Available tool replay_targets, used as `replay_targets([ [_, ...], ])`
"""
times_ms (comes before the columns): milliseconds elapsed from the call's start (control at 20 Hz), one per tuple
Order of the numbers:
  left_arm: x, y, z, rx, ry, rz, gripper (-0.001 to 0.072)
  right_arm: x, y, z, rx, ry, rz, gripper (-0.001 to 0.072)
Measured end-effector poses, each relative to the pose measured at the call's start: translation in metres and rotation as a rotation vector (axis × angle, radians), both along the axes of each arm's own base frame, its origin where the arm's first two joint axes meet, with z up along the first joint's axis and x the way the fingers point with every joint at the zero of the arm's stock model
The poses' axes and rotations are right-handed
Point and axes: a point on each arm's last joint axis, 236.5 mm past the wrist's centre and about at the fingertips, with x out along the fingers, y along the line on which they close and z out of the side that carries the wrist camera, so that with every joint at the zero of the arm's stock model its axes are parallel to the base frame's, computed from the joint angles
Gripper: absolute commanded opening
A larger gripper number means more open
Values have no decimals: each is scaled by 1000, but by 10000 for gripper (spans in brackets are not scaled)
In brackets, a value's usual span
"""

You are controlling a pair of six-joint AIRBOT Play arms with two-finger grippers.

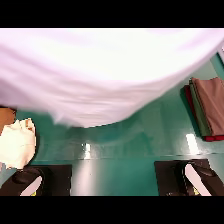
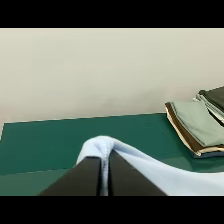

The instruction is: Fold the shirts.

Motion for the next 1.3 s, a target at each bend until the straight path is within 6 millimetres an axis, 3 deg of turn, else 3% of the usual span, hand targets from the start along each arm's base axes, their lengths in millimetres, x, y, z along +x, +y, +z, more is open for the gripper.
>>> replay_targets([
  [200,-14,-4,0,-11,17,-29,29,-25,-9,5,-45,46,-68,19],
  [300,-5,-7,-23,6,106,-33,30,-26,-13,-5,-46,124,-80,19],
  [400,22,-13,-76,51,296,-33,29,-14,-20,-27,-21,241,-77,19],
  [500,56,-20,-144,113,506,-35,30,8,-31,-61,14,371,-79,19],
  [600,94,-28,-221,162,699,-38,29,36,-42,-108,68,521,-74,19],
  [750,152,-39,-326,201,849,-38,30,76,-53,-194,145,748,-60,19],
  [900,204,-47,-394,221,891,-32,31,114,-51,-260,175,862,-48,22],
  [950,218,-50,-410,224,898,-31,32,127,-47,-276,179,872,-44,119],
  [1000,231,-53,-419,223,894,-30,109,139,-43,-287,180,868,-43,372],
  [1050,243,-53,-426,223,890,-26,402,150,-40,-295,180,856,-45,436],
  [1100,251,-51,-429,223,888,-17,493,159,-38,-301,178,845,-46,436],
  [1250,262,-23,-424,195,910,39,487,169,-37,-304,167,814,-46,430],
  [1300,258,-7,-424,185,941,68,311,166,-37,-303,155,816,-35,430],
])
